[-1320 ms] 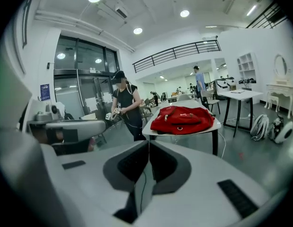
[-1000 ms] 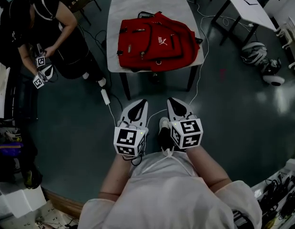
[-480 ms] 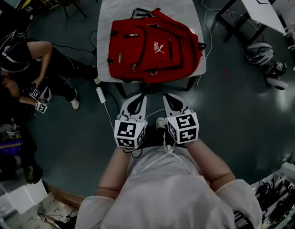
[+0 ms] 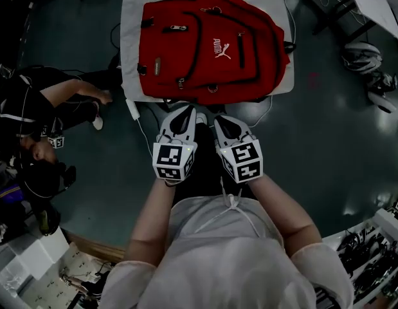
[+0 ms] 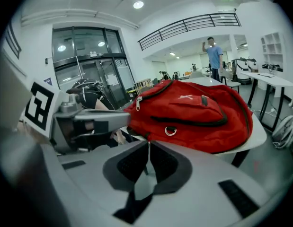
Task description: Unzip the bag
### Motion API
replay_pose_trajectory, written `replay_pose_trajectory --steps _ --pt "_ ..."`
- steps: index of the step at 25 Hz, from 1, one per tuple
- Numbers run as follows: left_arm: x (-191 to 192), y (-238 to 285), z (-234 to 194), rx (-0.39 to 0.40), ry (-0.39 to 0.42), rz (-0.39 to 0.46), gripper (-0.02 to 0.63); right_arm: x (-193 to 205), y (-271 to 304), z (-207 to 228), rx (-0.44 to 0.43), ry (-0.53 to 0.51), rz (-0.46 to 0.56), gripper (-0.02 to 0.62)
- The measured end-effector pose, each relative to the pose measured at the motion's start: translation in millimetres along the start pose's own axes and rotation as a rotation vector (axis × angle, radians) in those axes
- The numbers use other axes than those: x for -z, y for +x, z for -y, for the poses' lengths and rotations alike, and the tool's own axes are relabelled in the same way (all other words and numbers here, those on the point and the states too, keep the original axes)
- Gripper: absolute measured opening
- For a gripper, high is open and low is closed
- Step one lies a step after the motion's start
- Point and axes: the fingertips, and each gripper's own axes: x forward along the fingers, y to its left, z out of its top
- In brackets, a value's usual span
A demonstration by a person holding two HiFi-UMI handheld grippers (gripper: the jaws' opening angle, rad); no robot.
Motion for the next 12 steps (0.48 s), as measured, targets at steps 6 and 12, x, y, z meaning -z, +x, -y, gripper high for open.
replay_pose_trajectory --steps 6,12 --pt "32 37 -26 0.0 -0.002 -0.091 0.02 32 51 0 -0.022 -0.039 -0.097 0.031" --pt "60 63 -41 0.008 -0.031 -0.146 0.02 52 95 15 0.016 -0.003 -0.123 0.133"
